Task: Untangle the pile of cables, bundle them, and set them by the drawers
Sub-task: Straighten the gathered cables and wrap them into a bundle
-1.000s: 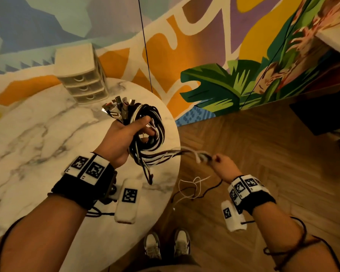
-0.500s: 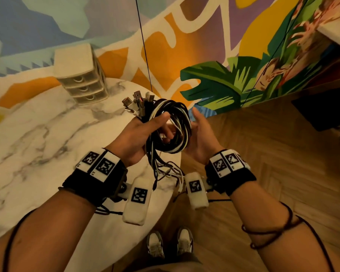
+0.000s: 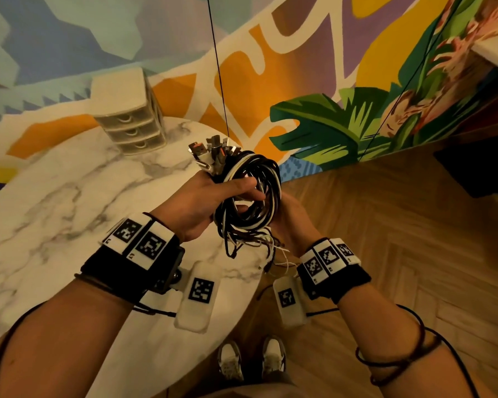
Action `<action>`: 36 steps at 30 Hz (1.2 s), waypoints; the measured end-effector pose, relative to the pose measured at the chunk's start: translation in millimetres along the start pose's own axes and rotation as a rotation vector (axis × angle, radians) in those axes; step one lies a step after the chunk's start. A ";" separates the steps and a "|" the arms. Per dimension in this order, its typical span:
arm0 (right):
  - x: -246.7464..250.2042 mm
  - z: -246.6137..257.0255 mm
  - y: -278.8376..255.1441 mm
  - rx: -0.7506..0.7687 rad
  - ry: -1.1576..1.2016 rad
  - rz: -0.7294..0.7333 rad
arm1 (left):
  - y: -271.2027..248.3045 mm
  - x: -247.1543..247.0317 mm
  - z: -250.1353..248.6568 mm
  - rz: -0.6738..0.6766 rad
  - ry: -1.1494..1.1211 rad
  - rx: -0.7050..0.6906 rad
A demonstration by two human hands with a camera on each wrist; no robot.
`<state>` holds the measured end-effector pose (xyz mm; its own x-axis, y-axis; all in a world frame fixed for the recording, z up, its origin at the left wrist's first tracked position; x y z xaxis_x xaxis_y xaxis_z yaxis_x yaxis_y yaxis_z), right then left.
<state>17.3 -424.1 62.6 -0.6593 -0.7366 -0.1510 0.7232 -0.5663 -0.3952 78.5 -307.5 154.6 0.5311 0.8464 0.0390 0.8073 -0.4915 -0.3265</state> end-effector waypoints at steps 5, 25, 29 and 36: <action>8.1 -0.8 -2.3 -0.017 0.122 -0.070 | -1.1 1.9 2.0 -0.040 0.035 -0.030; -8.5 14.4 -44.2 0.084 -0.395 0.412 | 8.3 -13.4 -2.1 -0.282 -0.120 -0.258; -11.1 19.5 -47.5 0.241 -0.604 0.230 | 17.2 -6.9 -8.7 -0.305 0.011 -0.347; 80.1 33.0 -15.3 0.207 -0.401 -0.357 | 27.4 38.2 4.8 -0.339 -0.166 -0.126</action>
<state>-39.8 -486.6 86.4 -0.7699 -0.5459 0.3307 0.5215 -0.8367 -0.1671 119.7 -287.7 142.5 0.1890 0.9815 -0.0316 0.9604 -0.1915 -0.2025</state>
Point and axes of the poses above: each hand's wrist, its own y-axis towards the middle knuckle, its own x-axis out of the back of the hand, z = x × y, the point moved 5 cm from there along y, towards the middle knuckle, and after that the axes turned 15 degrees about -z, right-handed, at the moved point
